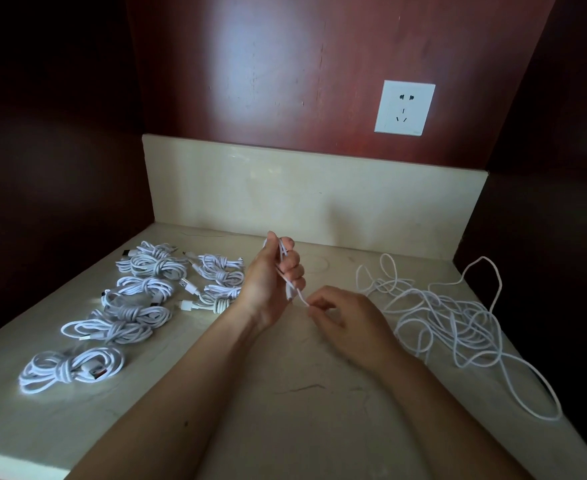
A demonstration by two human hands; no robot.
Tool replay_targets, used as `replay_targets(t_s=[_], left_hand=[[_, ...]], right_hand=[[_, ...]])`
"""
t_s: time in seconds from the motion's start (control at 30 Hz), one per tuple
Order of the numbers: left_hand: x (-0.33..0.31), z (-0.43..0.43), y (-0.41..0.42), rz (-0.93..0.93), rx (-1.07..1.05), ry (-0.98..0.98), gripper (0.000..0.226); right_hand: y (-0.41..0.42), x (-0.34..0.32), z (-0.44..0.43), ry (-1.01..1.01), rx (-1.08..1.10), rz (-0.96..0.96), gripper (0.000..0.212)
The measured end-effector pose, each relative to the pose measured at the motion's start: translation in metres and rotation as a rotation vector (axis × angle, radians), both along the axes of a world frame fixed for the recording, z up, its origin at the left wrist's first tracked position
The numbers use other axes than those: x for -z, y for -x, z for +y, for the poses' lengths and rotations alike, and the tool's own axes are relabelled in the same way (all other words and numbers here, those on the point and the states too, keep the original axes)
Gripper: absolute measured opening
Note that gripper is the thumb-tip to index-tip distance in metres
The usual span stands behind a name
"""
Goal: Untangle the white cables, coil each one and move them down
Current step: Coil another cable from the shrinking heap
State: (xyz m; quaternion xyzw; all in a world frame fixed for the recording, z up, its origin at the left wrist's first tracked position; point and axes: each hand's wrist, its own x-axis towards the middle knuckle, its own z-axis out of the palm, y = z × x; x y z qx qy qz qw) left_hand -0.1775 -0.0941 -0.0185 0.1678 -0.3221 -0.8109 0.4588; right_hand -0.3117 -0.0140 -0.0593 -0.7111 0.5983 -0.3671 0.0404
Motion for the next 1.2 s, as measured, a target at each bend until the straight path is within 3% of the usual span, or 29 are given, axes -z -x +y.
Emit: replay_targets(t_s=[0.2,0.37,0.53,0.67,0.93,1.07,1.2], left_hand=[[0.003,-0.003,-0.007,0.026,0.054,-0.005,0.04],[0.0,-0.007,-0.011,-0.022,-0.042,-0.004,0.043],[0.0,-0.009,-0.01,-0.355,-0.367,0.256,0.039],[0.007,-0.005,-0.006,-0.544,-0.441,0.431,0.041],[0.01,0.0,-0.002,-0.767,-0.098,0.436,0.042],[0.009,0.006,-0.002,-0.93,0.141,0.496,0.061],[0.011,0.013,-0.002,-0.835,0.481,0.37,0.07]], right_hand=[[0.002,0.005,-0.002,-0.047,-0.017,0.158,0.012],[0.005,0.003,-0.002,-0.094,0.01,0.177,0.012],[0.0,-0.008,0.004,-0.09,0.001,0.141,0.012],[-0.007,-0.015,0.012,0.051,0.022,0.135,0.015],[-0.007,-0.015,0.009,0.152,-0.019,-0.182,0.009],[-0.004,-0.016,0.011,0.207,0.018,-0.096,0.013],[0.006,-0.018,0.009,0.277,0.158,0.002,0.023]])
